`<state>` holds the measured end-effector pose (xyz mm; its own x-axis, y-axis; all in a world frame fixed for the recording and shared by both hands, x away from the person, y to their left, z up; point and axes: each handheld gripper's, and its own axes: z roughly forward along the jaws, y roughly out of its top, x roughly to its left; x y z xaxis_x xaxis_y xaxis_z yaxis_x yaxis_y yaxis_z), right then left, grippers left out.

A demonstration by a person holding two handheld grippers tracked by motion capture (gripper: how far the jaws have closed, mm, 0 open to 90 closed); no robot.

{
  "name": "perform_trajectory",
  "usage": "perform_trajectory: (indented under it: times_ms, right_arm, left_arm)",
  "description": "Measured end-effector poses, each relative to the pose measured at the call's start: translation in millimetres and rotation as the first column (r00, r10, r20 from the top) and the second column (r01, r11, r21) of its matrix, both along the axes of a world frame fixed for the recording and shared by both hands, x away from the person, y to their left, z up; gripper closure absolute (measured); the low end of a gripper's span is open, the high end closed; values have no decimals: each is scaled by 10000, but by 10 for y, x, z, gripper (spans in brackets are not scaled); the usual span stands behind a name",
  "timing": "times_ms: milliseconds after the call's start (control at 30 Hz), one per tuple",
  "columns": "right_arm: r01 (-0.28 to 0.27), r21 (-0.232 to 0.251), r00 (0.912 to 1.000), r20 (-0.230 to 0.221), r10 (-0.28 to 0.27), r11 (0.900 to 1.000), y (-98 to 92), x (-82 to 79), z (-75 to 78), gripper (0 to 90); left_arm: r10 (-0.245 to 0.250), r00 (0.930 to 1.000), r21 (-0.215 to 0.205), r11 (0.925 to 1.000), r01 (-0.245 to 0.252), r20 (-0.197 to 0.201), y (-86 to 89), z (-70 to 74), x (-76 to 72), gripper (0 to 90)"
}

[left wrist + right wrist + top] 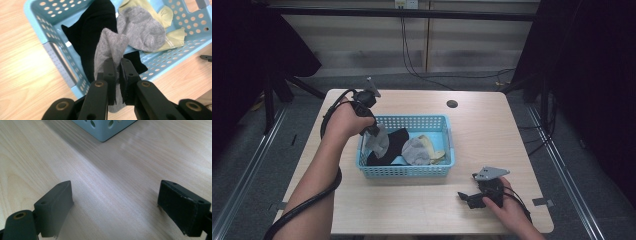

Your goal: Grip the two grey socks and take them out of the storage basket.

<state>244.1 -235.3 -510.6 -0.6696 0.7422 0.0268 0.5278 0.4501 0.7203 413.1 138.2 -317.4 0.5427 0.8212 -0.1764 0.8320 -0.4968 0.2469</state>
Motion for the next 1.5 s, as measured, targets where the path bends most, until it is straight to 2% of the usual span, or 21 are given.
perform_trajectory:
  times_ms: [300,667,1500]
  right_arm:
    - [1,1,10000,4,-1,10000,0,0,0,120]
    - [4,6,10000,4,-4,10000,0,0,0,120]
    - [3,6,10000,1,-3,10000,0,0,0,120]
  left_arm:
    - [147,9999,88,9999,-147,37,66,114,2,842]
    - [379,9992,137,9992,-378,-86,202,150,9,842]
    - [1185,9929,-172,9928,-1183,116,608,327,-65,842]
